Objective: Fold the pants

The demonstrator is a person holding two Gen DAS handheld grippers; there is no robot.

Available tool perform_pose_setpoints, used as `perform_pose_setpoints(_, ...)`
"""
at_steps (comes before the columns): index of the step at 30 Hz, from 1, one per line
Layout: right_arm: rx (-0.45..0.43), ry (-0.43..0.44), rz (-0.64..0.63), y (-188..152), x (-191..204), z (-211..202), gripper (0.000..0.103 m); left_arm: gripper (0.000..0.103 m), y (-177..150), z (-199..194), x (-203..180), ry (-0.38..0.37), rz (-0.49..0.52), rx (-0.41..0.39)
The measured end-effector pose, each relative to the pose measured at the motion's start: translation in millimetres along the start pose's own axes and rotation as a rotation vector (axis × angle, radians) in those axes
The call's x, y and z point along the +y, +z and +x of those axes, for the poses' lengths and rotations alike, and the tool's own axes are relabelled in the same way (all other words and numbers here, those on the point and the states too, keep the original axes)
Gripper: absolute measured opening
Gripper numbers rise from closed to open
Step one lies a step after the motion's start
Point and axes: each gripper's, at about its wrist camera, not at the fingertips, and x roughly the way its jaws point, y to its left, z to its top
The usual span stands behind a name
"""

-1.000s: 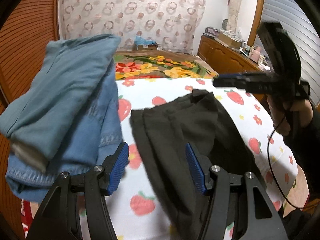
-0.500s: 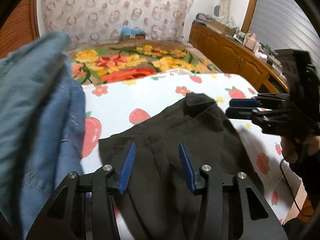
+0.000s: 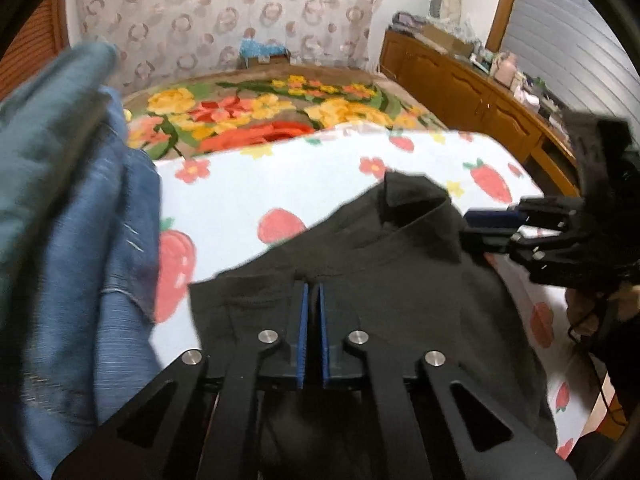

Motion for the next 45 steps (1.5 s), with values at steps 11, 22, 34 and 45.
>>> perform_pose_setpoints(11, -0.004, -0.003, 0.011, 3, 0, 3, 0.033, 0.005, 6, -40, 30, 0.127, -0.035, -0.087)
perform_pose_setpoints(22, -0.007, -0.031, 0.029, 14, -3, 11, 0.033, 0.006, 1, -47, 25, 0.107, -0.052, -0.098)
perform_pose_setpoints(34, 0.001, -0.006, 0.065, 18, -10, 19, 0.033, 0.047, -12, -41, 20, 0.079, -0.048, -0.078)
perform_pose_setpoints(45, -0.017, 0.040, 0.022, 20, -2, 21, 0.008, 0.047, -19, -38, 15, 0.071, -0.062, -0.078)
